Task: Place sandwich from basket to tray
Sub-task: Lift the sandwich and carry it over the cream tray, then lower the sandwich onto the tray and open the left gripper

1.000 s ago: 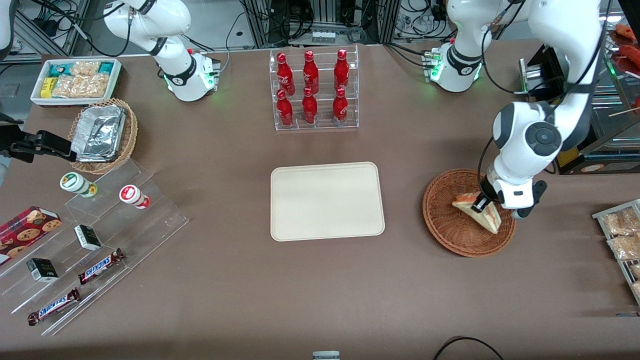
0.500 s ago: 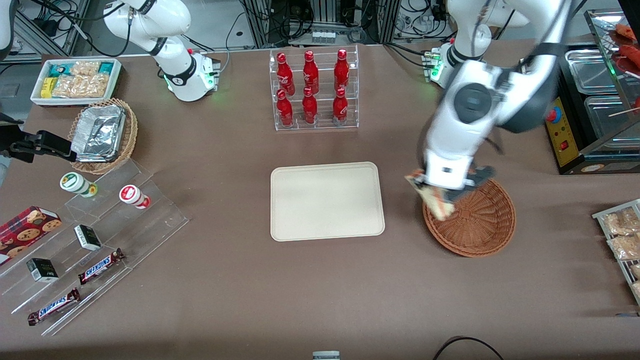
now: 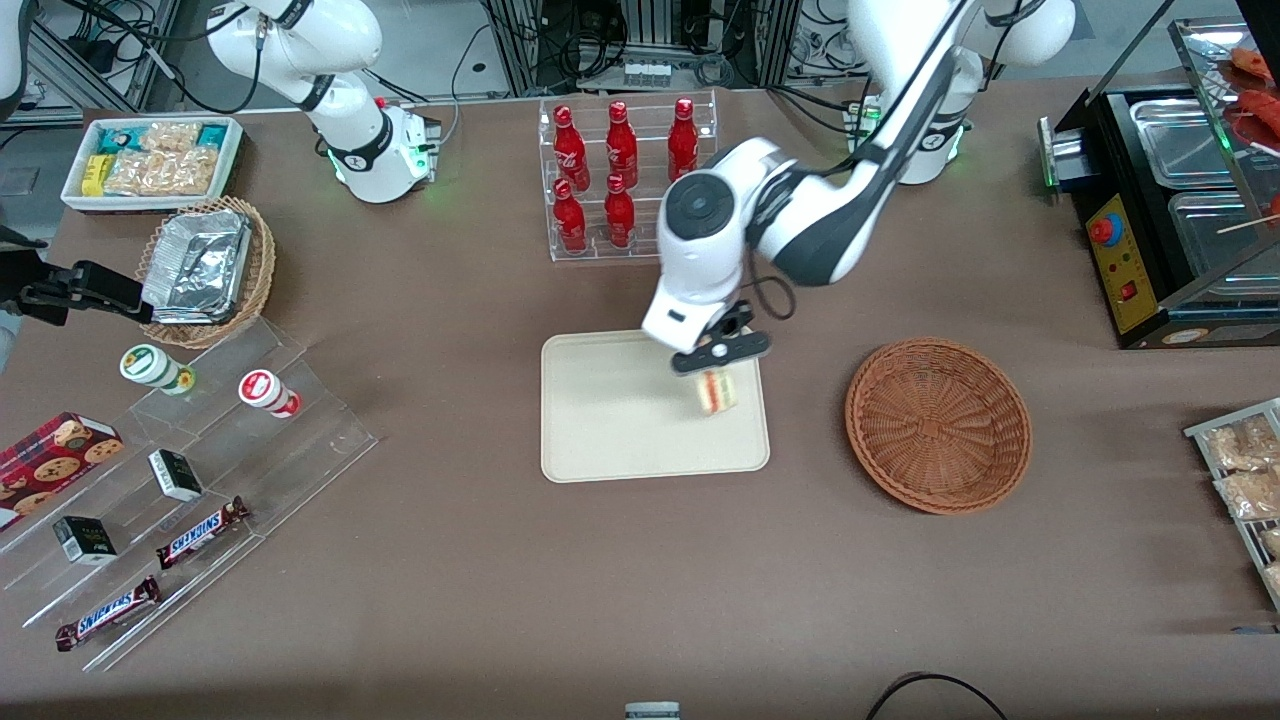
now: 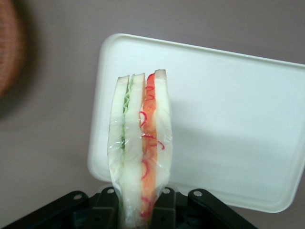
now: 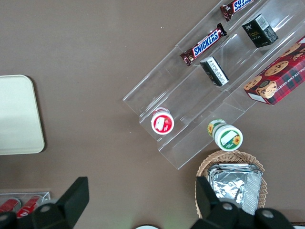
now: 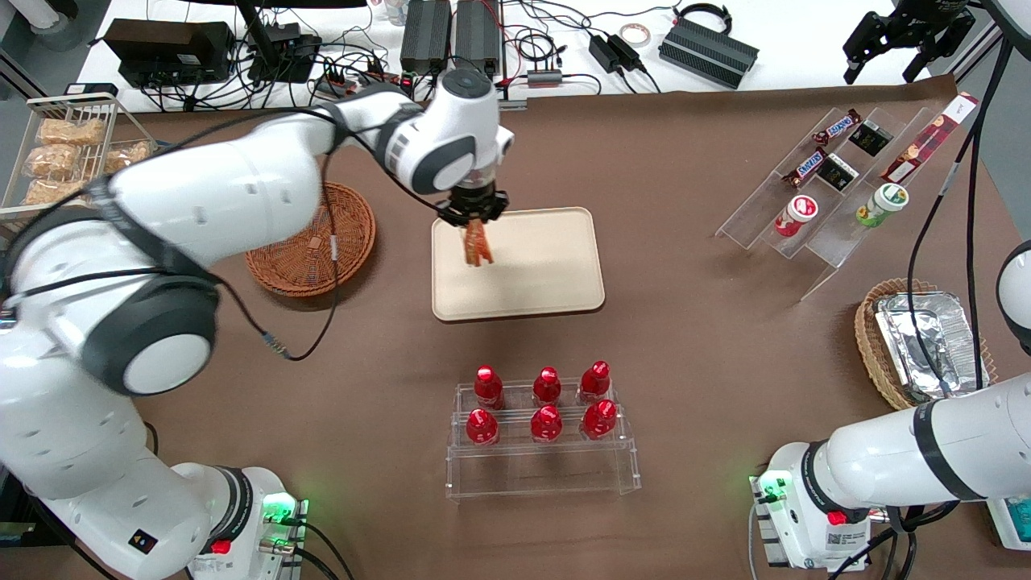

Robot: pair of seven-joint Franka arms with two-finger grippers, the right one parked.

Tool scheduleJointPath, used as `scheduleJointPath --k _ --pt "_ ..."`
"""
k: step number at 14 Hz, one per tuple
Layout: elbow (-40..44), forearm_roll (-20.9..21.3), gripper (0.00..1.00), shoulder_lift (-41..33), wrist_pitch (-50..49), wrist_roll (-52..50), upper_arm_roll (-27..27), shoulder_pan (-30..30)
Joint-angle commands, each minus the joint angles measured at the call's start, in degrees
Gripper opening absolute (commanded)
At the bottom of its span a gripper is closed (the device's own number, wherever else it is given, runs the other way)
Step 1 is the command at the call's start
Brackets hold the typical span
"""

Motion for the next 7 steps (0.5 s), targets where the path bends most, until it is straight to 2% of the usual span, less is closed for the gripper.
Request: scheduleJointPath --k 1,4,7 --pt "6.33 0.85 0.0 7.82 3.52 0.1 0.88 -3.18" --pt "6.34 3.03 0.0 12.14 11.43 2.03 0.88 -3.63" --pt "6.34 4.63 0.0 15.13 12.16 1.77 0.88 -5.73"
